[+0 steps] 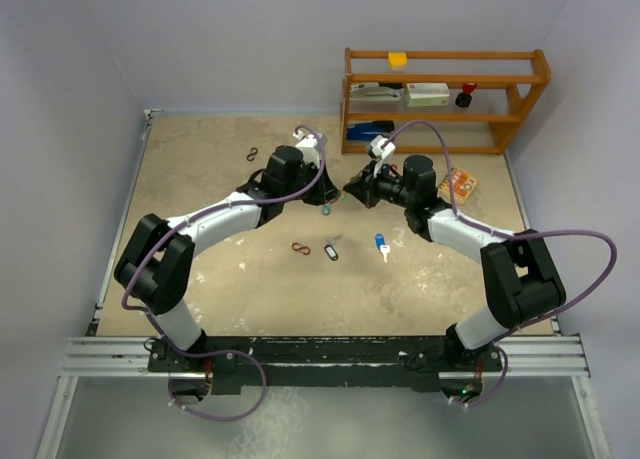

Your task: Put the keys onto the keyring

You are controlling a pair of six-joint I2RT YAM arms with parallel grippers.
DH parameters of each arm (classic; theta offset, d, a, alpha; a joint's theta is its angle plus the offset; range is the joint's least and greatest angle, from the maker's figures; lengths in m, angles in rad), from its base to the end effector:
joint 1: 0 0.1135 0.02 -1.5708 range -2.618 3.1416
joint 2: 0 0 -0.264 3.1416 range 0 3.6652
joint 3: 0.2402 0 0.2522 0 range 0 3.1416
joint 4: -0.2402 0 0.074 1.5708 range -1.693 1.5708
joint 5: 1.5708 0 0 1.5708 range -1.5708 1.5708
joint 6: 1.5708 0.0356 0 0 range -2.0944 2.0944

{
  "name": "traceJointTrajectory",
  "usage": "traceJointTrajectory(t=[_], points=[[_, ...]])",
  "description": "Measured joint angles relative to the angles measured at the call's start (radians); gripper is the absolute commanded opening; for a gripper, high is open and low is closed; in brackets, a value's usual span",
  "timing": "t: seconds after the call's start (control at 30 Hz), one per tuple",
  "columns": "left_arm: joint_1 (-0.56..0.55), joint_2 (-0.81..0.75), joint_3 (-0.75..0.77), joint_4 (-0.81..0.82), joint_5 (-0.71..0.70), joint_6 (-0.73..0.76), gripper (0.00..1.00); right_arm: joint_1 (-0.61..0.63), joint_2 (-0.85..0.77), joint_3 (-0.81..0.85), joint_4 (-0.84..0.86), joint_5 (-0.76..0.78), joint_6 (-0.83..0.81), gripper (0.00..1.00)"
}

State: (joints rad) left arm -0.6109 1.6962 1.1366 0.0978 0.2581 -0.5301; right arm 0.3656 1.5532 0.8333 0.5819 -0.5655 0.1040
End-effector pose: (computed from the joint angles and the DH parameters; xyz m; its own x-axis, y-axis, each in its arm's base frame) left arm 0.3139 -0.2309 0.2479 -0.6899 -0.1137 -0.7149 0.4555 0.6994 -0.5508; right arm 0.3127 0.1401 0.2468 -0.2106 0.0133 -0.9775 -0.7799 0.6007 0.1761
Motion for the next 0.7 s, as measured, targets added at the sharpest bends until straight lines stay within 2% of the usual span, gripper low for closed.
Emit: traceJointTrajectory(t=[0.53, 0.7], points=[[0.000, -0.004, 0.000, -0.005, 0.000, 0.001, 0.00, 0.001, 0.000, 0.000, -0.001, -0.001, -0.038, 0.00], [0.000, -0.004, 0.000, -0.003, 0.003, 0.002, 0.33, 0.002, 0.000, 0.003, -0.002, 0.003, -0.051, 0.00]])
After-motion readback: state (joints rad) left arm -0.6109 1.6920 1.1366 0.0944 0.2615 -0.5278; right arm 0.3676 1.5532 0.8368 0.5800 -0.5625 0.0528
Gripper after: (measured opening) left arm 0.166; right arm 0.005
